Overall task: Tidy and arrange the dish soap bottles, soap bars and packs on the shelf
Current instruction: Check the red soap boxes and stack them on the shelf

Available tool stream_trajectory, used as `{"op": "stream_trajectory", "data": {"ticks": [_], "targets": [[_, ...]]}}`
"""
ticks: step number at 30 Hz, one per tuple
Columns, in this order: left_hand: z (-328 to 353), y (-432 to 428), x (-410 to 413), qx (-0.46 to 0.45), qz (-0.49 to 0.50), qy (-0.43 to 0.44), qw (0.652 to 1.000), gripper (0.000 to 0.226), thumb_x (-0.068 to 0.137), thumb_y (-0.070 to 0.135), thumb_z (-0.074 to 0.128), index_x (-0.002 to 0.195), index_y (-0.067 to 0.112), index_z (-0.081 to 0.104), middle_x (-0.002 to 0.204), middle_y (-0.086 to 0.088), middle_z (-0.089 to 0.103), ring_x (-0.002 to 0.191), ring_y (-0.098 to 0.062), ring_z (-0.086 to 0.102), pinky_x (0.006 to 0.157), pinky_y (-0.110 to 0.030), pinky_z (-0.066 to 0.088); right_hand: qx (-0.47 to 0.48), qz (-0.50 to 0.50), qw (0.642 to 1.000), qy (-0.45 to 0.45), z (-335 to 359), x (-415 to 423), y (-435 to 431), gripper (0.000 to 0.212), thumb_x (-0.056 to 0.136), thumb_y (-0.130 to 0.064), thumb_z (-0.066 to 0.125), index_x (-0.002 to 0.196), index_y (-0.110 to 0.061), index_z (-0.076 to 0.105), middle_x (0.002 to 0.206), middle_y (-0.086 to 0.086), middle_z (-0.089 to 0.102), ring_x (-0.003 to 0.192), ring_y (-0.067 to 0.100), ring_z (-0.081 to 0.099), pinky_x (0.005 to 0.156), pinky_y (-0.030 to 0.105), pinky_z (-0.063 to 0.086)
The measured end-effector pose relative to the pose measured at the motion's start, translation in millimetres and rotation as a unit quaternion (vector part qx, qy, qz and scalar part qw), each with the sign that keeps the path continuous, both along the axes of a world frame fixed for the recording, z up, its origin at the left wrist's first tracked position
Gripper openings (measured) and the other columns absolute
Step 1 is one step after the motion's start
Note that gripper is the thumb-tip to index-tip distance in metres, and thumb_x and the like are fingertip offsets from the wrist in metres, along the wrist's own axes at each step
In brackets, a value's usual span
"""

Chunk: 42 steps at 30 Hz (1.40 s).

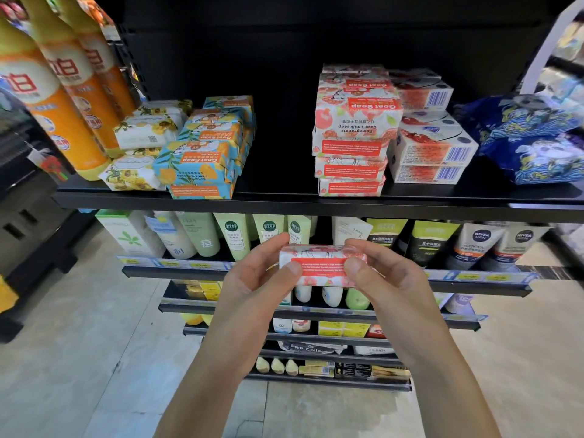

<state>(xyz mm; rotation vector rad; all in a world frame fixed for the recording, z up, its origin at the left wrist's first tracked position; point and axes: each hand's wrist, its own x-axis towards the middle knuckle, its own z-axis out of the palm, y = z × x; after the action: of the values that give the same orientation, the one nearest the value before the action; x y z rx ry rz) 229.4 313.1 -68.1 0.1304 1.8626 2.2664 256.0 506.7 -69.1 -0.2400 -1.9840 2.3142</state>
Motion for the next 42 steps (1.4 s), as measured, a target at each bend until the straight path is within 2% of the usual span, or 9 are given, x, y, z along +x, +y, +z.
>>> {"op": "stream_trajectory", "data": {"ticks": [3, 10, 15, 20, 26, 29, 34, 37, 42], "targets": [[3.2, -0.4, 0.9, -0.001, -0.002, 0.000, 1.000, 0.061, 0.085, 0.026, 0.078, 0.142, 0.025, 0.057, 0.132, 0.003, 0.070, 0.126, -0.017, 0.064, 0.113, -0.044, 0.044, 0.000, 0.003, 1.000, 0.024, -0.1, 0.5, 1.2, 0.059, 0.067, -0.038, 0.089, 0.122, -0.023, 0.071, 0.114, -0.001, 0.077, 0.107, 0.015, 0.072, 0.083, 0.025, 0.057], [1.7, -5.4, -3.4, -0.008, -0.004, 0.008, 1.000, 0.066, 0.080, 0.034, 0.077, 0.143, 0.031, 0.056, 0.136, 0.007, 0.067, 0.125, -0.016, 0.064, 0.109, -0.045, 0.047, -0.008, 0.022, 0.995, 0.098, -2.1, 1.1, 5.5, 0.066, 0.068, -0.011, 0.080, 0.131, -0.015, 0.062, 0.118, 0.002, 0.076, 0.115, 0.017, 0.069, 0.090, 0.028, 0.058], [2.9, -6.7, -5.1, -0.061, -0.029, 0.056, 0.996, 0.085, 0.070, 0.020, 0.087, 0.145, 0.037, 0.051, 0.135, 0.023, 0.064, 0.122, -0.007, 0.065, 0.087, -0.025, 0.058, -0.022, 0.046, 0.991, 0.127, -9.3, -0.9, 8.5, 0.069, 0.070, 0.003, 0.079, 0.135, -0.010, 0.058, 0.126, 0.009, 0.071, 0.124, 0.024, 0.064, 0.097, 0.036, 0.056], [2.5, -5.5, -8.6, -0.062, -0.033, 0.068, 0.995, 0.083, 0.066, 0.015, 0.083, 0.141, 0.036, 0.055, 0.127, 0.018, 0.069, 0.113, -0.009, 0.069, 0.080, -0.025, 0.059, -0.044, 0.076, 0.987, 0.133, -10.8, -2.1, 6.9, 0.069, 0.073, 0.009, 0.075, 0.137, -0.008, 0.056, 0.127, 0.009, 0.069, 0.123, 0.022, 0.064, 0.093, 0.035, 0.058], [-2.9, -8.2, -12.7, -0.079, -0.017, 0.064, 0.995, 0.072, 0.068, 0.009, 0.093, 0.130, 0.029, 0.064, 0.113, 0.006, 0.076, 0.108, -0.021, 0.072, 0.082, -0.034, 0.061, 0.004, 0.102, 0.987, 0.122, -8.2, -2.4, 5.0, 0.070, 0.083, 0.005, 0.071, 0.147, -0.014, 0.048, 0.136, 0.001, 0.064, 0.129, 0.023, 0.059, 0.103, 0.042, 0.053], [-2.7, -10.1, -13.9, -0.080, -0.016, 0.068, 0.994, 0.070, 0.065, 0.018, 0.092, 0.128, 0.031, 0.065, 0.115, 0.007, 0.075, 0.108, -0.020, 0.072, 0.081, -0.032, 0.061, 0.057, 0.086, 0.988, 0.114, -7.5, -3.2, 4.2, 0.076, 0.081, -0.001, 0.079, 0.147, -0.024, 0.049, 0.139, -0.005, 0.062, 0.134, 0.022, 0.054, 0.104, 0.040, 0.053], [-1.2, -14.8, -19.8, -0.132, -0.048, 0.100, 0.985, 0.078, 0.069, 0.024, 0.096, 0.137, 0.035, 0.058, 0.121, 0.004, 0.073, 0.115, -0.022, 0.068, 0.091, -0.035, 0.058, 0.060, 0.050, 0.991, 0.105, -7.5, -7.0, 2.0, 0.072, 0.071, -0.010, 0.084, 0.136, -0.026, 0.058, 0.126, 0.000, 0.072, 0.122, 0.023, 0.064, 0.097, 0.040, 0.057], [1.5, -16.4, -25.9, -0.196, -0.010, 0.175, 0.965, 0.083, 0.063, 0.042, 0.091, 0.138, 0.044, 0.055, 0.135, 0.013, 0.062, 0.130, -0.015, 0.057, 0.106, -0.038, 0.049, 0.052, 0.041, 0.993, 0.099, -4.5, -10.2, 0.3, 0.070, 0.070, -0.013, 0.083, 0.134, -0.026, 0.059, 0.121, -0.007, 0.074, 0.119, 0.017, 0.067, 0.099, 0.034, 0.056], [10.8, -19.5, -36.9, -0.249, -0.002, 0.234, 0.940, 0.066, 0.064, 0.044, 0.091, 0.124, 0.050, 0.063, 0.127, 0.023, 0.058, 0.124, -0.012, 0.058, 0.103, -0.038, 0.054, 0.059, 0.059, 0.992, 0.096, 1.7, -20.2, 0.4, 0.072, 0.072, -0.017, 0.083, 0.138, -0.027, 0.057, 0.129, -0.006, 0.070, 0.123, 0.015, 0.064, 0.098, 0.031, 0.056]]}}
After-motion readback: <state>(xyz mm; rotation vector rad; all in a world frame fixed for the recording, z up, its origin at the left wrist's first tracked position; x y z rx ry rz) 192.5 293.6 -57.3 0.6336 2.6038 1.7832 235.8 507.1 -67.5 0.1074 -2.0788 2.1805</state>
